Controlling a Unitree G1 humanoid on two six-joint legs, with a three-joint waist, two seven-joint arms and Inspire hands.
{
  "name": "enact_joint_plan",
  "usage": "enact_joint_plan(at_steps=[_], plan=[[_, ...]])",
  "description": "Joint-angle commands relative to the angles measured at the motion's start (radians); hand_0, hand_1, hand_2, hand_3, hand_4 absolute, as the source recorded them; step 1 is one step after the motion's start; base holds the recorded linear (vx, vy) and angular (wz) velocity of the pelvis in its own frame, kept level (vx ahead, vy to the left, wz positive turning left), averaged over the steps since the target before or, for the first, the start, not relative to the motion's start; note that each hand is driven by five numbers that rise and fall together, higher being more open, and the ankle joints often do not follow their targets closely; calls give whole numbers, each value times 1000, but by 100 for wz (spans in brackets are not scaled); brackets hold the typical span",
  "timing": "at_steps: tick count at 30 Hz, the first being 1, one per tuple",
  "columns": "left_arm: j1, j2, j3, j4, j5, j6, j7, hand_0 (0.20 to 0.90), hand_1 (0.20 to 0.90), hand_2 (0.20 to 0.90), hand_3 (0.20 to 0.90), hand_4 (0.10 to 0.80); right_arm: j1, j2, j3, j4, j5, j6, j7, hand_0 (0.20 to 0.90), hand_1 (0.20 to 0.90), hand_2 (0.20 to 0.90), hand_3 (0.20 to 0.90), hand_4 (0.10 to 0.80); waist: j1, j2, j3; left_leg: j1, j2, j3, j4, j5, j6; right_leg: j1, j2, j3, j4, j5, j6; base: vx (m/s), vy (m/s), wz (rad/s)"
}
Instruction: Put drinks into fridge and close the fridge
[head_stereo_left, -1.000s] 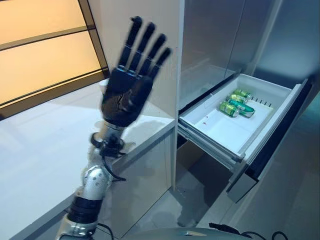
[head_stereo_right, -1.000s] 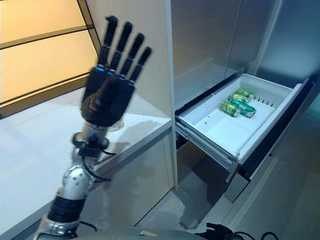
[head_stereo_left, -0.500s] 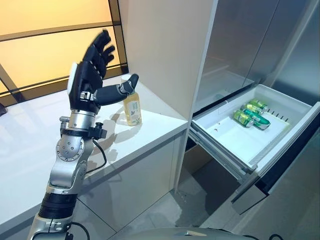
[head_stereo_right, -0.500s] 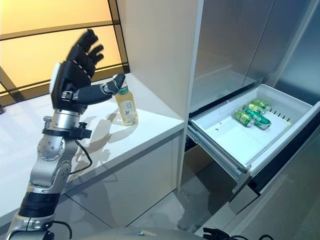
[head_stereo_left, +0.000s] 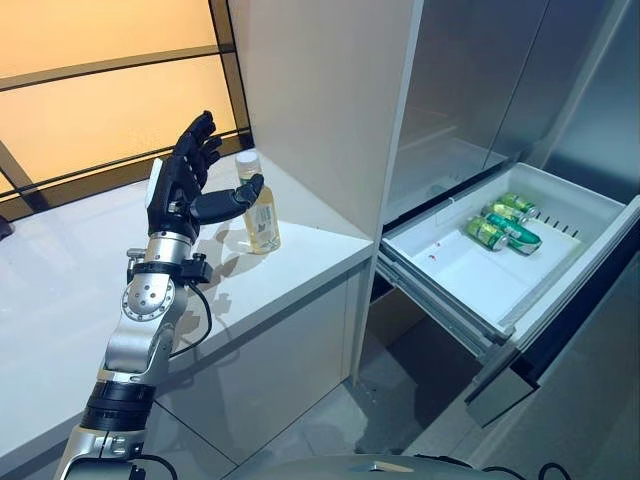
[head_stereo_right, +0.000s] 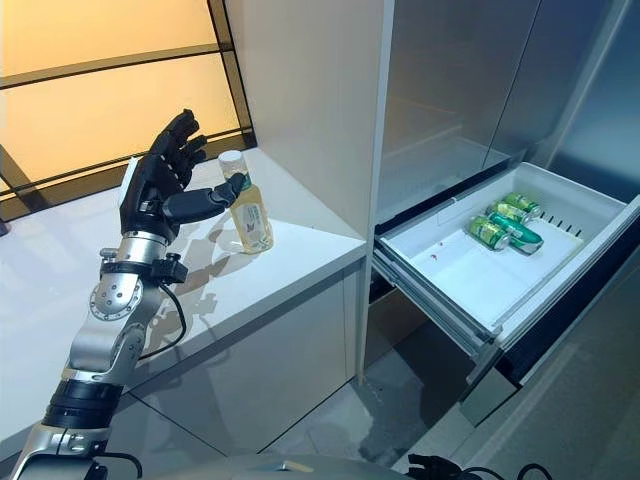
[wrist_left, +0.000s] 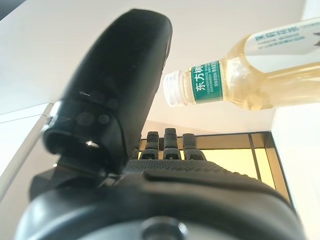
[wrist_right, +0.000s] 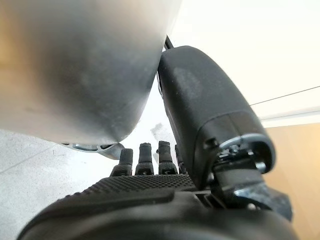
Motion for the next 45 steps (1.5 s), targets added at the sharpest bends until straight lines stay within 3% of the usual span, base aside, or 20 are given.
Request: enact_joint_plan(at_steps=[1,6,32,42,43,45], plan=[[-122,84,37,-28,-15,-71,14,900,900,900,900,800,-36,8,35,25,-39,-5,21,900,900,900,900,800,-9,-38,6,33,-101,67,6,-91,87,3,49,61,10,-12,-54,0,0,0],[-132,78,28,6,-75,-67,-19,900,900,900,900,800,-38,2,36,18,-46,-8,29,900,900,900,900,800,-19,-39,9,37,-101,77,6,-93,89,3,50,71,10,-10,-53,0,0,0],[-159,71,1,140,-59,-31,-55,900,900,900,900,800,-33,-11,37,5,-80,4,46,900,900,900,900,800,-49,-34,11,43,-100,104,6,-97,92,-1,51,95,10,-6,-49,4,5,-2],[-170,71,6,179,-85,-61,-33,900,900,900,900,800,-23,-9,44,3,-90,5,47,900,900,900,900,800,-59,-31,10,45,-101,111,6,-98,93,-1,51,101,10,-6,-48,13,4,-5],[-170,71,8,178,-86,-61,-32,848,848,848,840,740,-22,-9,44,4,-91,4,46,900,900,900,900,800,-59,-31,10,45,-101,111,6,-98,94,-1,51,101,10,-7,-48,9,1,-5],[-170,70,9,176,-87,-63,-30,818,818,818,804,704,-20,-8,43,6,-92,3,45,900,900,900,900,800,-59,-31,9,44,-102,111,6,-98,94,-1,51,102,10,-6,-48,0,0,0]])
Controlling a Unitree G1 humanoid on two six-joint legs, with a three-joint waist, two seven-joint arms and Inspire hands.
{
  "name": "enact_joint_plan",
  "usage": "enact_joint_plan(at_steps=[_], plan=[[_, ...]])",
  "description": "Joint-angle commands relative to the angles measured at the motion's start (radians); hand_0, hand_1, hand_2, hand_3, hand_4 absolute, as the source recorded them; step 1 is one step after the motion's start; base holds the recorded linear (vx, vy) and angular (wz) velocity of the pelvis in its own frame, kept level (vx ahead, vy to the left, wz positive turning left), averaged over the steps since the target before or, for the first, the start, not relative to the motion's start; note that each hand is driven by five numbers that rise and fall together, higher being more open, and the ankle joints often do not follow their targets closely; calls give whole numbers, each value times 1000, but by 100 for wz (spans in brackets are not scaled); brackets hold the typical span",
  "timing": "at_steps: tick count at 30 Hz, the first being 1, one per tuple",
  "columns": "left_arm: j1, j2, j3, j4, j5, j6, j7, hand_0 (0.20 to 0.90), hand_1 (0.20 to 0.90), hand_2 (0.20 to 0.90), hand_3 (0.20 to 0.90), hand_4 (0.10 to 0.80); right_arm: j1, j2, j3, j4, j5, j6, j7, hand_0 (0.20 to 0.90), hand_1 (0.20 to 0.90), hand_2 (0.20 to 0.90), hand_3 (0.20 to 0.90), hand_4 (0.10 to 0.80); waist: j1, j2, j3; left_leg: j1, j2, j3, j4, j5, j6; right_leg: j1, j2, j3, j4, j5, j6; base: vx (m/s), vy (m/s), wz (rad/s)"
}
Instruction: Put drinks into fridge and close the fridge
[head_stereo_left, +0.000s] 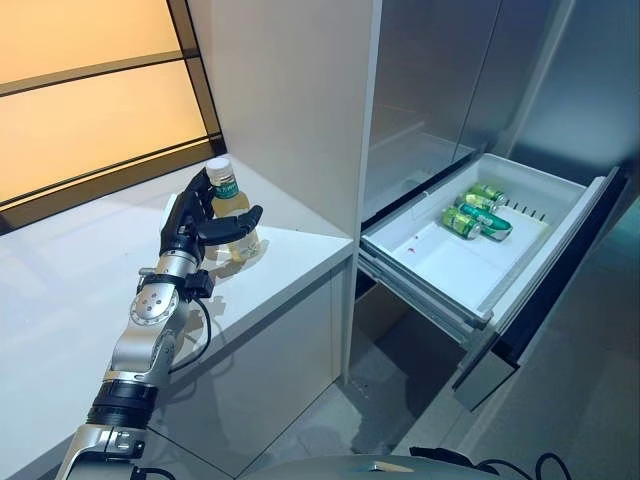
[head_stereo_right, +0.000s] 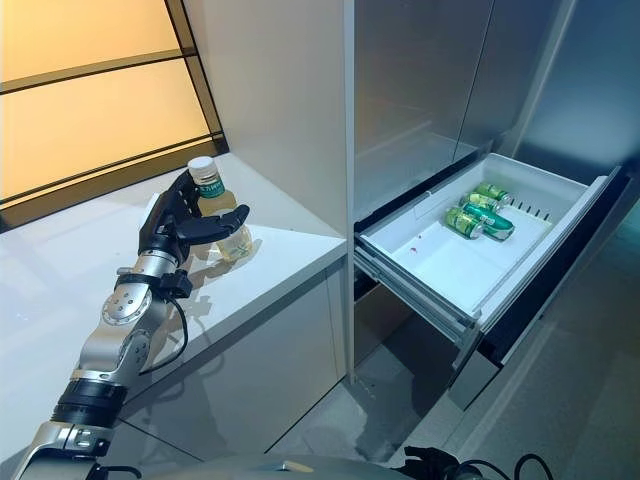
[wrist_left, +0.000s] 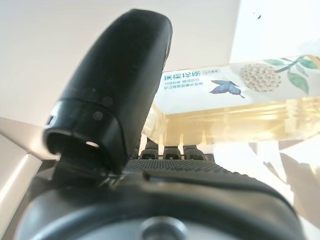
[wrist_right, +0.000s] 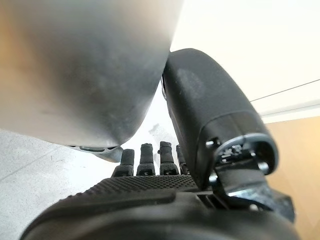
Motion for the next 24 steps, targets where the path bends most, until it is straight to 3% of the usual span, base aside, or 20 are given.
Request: enact_joint_plan(at_steps=[1,2,3,5,17,20,21,24], plan=[[-170,69,38,5,-26,-111,21,733,733,733,705,605,-6,-6,43,22,-54,-4,19,900,900,900,900,800,-18,-35,-4,14,-105,56,6,-81,96,2,50,45,10,-11,-45,0,0,0],[-172,70,38,6,-30,-118,26,608,608,608,560,460,-7,-8,44,22,-54,-5,20,900,900,900,900,800,-19,-35,-3,14,-105,56,6,-82,95,3,50,45,10,-12,-45,0,0,0],[-174,67,38,6,-34,-126,31,547,547,547,488,388,-6,-7,45,20,-57,-4,21,900,900,900,900,800,-20,-35,-3,15,-106,57,6,-82,96,3,50,46,10,-12,-44,0,0,0],[-180,58,41,-1,-61,-160,47,300,300,300,200,100,-7,-7,50,21,-62,-5,24,900,900,900,900,800,-21,-35,-4,14,-107,55,6,-82,96,3,50,48,10,-12,-45,0,0,0],[-166,8,56,-48,-71,-218,45,300,300,300,200,100,-6,9,68,8,-61,-13,21,900,900,900,900,800,-17,-39,-6,15,-107,48,6,-85,96,6,51,48,10,-15,-49,0,0,0],[-171,7,50,-62,-157,-238,-1,300,300,300,200,100,-8,4,72,-10,-50,-30,22,900,900,900,900,800,-15,-40,-7,15,-108,46,6,-85,96,6,51,47,10,-15,-48,0,0,0],[-171,-12,52,-95,-305,-234,-57,300,300,300,200,100,-11,-4,76,-50,-22,-53,31,900,900,900,900,800,-15,-41,-6,15,-107,43,6,-84,95,7,51,48,10,-14,-48,0,0,0],[-152,-85,59,-162,-480,-245,-138,300,300,300,200,100,-13,2,84,-235,-3,-39,30,900,900,900,900,800,-19,-41,-1,16,-107,38,6,-82,95,7,50,50,10,-9,-52,0,0,0]])
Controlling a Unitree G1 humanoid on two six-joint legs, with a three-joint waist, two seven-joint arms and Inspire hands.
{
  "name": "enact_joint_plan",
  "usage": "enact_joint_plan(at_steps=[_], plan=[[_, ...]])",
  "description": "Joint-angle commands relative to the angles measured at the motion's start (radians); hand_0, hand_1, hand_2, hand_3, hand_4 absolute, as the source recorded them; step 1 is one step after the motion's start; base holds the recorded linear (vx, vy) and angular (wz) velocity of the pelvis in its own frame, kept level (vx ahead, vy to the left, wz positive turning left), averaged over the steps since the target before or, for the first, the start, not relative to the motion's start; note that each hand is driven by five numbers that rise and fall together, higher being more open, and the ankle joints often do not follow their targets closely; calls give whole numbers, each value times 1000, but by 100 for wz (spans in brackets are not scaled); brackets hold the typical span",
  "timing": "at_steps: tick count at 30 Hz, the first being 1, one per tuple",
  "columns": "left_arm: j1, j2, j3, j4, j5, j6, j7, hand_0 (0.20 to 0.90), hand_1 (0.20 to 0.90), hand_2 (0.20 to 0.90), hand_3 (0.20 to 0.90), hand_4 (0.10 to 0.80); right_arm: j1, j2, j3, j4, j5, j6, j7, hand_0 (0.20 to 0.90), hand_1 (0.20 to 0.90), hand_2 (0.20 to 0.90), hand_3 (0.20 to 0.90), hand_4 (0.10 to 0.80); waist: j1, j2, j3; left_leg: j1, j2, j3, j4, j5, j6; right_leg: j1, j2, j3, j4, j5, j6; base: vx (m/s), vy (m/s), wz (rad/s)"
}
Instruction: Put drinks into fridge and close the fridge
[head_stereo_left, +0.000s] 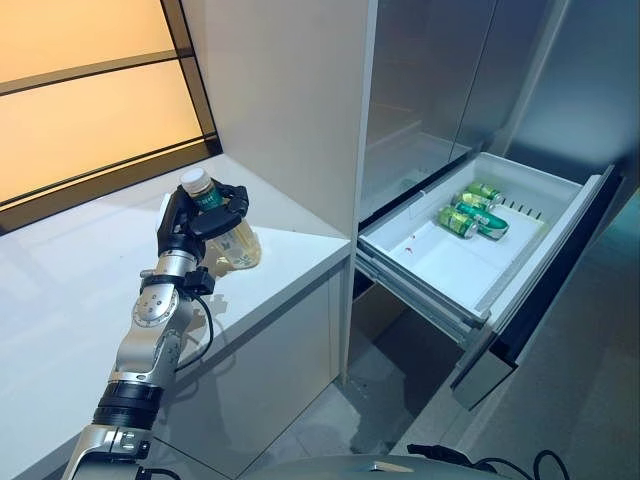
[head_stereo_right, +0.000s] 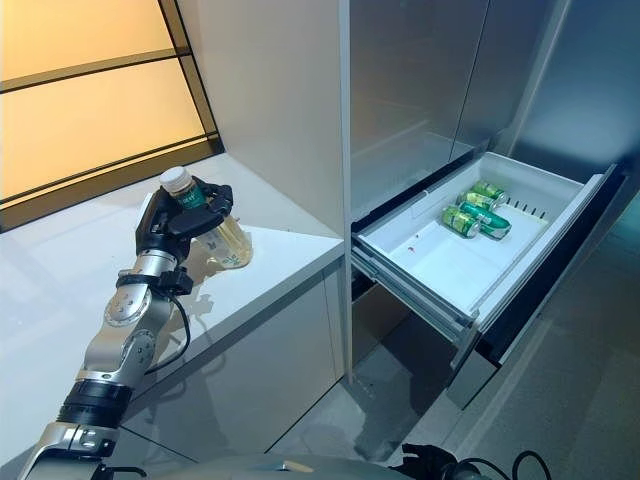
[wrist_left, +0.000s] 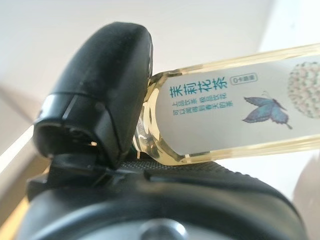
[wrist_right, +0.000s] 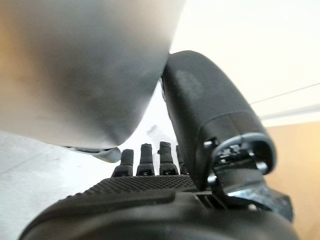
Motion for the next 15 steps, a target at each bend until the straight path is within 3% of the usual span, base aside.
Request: enact_joint_plan(at_steps=[1,8,11,15], plan=[[-152,-31,58,-174,-241,-189,-137,300,300,300,200,100,-29,12,45,-186,15,-27,25,900,900,900,900,800,-19,-36,-3,10,-106,37,4,-84,99,4,50,50,10,-11,-49,-37,-21,0],[-135,-127,33,-318,-602,-155,-398,300,300,300,200,100,-5,10,28,-762,130,27,103,900,900,900,900,800,-51,-46,8,4,-106,35,4,-79,95,-3,51,62,10,-7,-48,-41,-26,-1],[-137,-133,15,-354,-647,-158,-432,300,300,300,200,100,-17,-10,0,-924,137,56,127,900,900,900,900,800,-62,-49,9,4,-105,39,4,-79,93,-7,52,70,10,-6,-46,-27,-16,0],[-125,-113,12,-405,-656,-186,-467,300,300,300,200,100,-71,-118,-111,-1207,122,35,158,900,900,900,900,800,-75,-52,10,2,-103,50,4,-81,91,-14,53,83,10,-2,-41,-23,-10,-1]])
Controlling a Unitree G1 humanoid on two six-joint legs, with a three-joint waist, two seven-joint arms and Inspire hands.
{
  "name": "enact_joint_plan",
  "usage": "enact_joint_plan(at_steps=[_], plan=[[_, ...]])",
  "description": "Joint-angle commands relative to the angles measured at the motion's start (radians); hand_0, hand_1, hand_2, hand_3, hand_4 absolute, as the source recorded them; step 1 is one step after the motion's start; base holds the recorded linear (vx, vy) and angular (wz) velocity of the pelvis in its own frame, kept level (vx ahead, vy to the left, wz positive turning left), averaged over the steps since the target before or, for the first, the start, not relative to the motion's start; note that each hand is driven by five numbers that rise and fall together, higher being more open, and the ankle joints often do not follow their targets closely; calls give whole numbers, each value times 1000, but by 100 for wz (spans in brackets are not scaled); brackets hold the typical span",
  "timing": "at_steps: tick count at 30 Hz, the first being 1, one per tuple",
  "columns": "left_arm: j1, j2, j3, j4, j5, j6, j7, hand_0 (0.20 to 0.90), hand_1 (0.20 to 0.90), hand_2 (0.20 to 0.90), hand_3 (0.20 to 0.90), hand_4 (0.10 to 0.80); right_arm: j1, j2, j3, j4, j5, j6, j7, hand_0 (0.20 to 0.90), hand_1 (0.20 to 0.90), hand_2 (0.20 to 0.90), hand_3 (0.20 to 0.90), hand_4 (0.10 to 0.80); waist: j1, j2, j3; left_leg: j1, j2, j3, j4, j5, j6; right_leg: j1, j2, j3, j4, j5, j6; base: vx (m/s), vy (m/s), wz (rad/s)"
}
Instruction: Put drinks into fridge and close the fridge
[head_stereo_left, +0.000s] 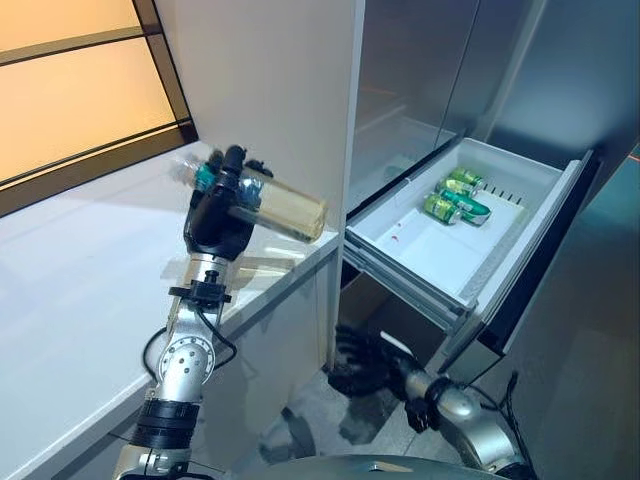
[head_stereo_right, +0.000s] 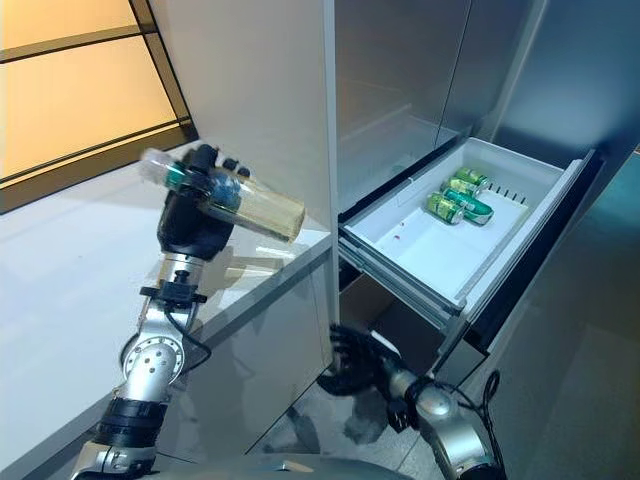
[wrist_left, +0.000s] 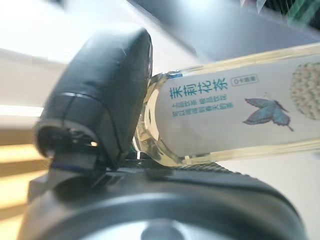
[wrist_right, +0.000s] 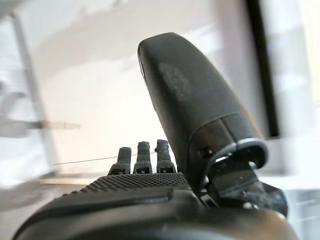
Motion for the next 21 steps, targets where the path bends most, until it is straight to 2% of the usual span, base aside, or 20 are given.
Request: enact_joint_plan(at_steps=[1,5,9,16,18,21], plan=[[-175,57,47,-113,-40,-140,-100,300,300,300,200,100,-148,-77,-168,-243,55,-56,24,900,900,900,900,800,-12,-28,-34,7,-102,45,1,-80,90,-6,53,80,5,-2,-41,-20,-9,-4],[-179,94,79,-128,61,-189,-69,300,300,300,200,100,-214,-153,-269,-389,85,-96,-8,900,900,900,900,800,-13,-27,-39,5,-102,52,1,-84,91,-12,55,93,5,-1,-40,-22,-11,-11],[-197,138,105,-145,175,-204,-11,300,300,300,200,100,-287,-196,-324,-481,83,-128,-45,900,900,900,900,800,-11,-25,-48,3,-102,54,1,-86,93,-17,58,105,5,0,-40,-22,-15,-7],[-241,172,70,-171,314,-174,67,300,300,300,200,100,-370,-233,-307,-541,93,-113,-78,900,900,900,900,800,-9,-25,-55,4,-100,58,1,-87,93,-19,61,115,5,0,-41,-13,-15,-10],[-270,179,35,-174,364,-158,95,300,300,300,200,100,-417,-242,-268,-538,136,-57,-65,900,900,900,900,800,-9,-29,-54,-1,-100,59,1,-77,93,-24,61,117,5,9,-43,0,0,0],[-292,180,0,-177,410,-147,125,300,300,300,200,100,-446,-246,-218,-539,141,-31,-53,900,900,900,900,800,-8,-30,-56,3,-99,57,1,-84,91,-19,60,114,5,1,-41,0,0,0]])
